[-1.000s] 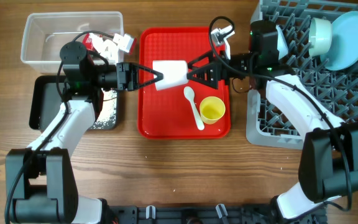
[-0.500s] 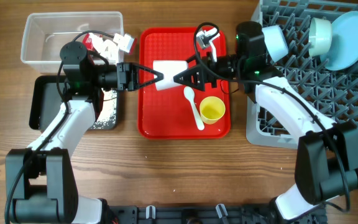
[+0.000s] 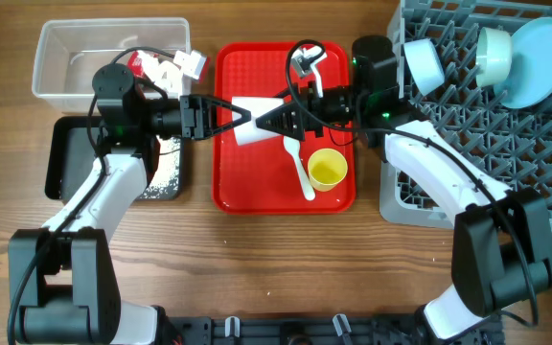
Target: Sort waste into correct bins and load items into the dishwasher rack
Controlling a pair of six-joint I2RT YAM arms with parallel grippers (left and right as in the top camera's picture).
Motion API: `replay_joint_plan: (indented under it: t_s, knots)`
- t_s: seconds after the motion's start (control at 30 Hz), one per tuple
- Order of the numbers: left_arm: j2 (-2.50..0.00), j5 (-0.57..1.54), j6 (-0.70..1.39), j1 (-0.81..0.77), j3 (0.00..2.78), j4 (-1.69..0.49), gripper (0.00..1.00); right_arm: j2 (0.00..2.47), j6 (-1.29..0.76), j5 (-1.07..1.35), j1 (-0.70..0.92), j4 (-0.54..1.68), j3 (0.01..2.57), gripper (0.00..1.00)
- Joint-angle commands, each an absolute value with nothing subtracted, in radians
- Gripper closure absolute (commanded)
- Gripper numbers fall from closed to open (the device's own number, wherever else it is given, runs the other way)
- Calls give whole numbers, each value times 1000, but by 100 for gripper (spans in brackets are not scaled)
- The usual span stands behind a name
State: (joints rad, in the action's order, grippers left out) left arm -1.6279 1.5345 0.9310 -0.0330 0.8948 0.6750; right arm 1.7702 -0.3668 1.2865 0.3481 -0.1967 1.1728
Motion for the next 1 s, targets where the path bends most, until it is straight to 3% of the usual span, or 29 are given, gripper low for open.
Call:
replay_joint_plan:
  t_s: [0.0,0.4,0.63,0.87,0.97]
  knots:
    - [-1633,1525,928,-26,902,678,0,1784,-370,1317,342,-214,1179,60]
    - [-1633,1479,919,208,902,678,0,1782,-421,1292,62,-228,1180,66]
    - [-1633,1316,920,215,902,652,0,1782,-393,1030,-68,-218,1180,67]
    - [-1633,1150,919,215,902,532,0,1717,-107,632,-105,155,1266,67]
    - [-1633,1103,912,214,902,480,0,1601,-77,554,-105,260,1291,66]
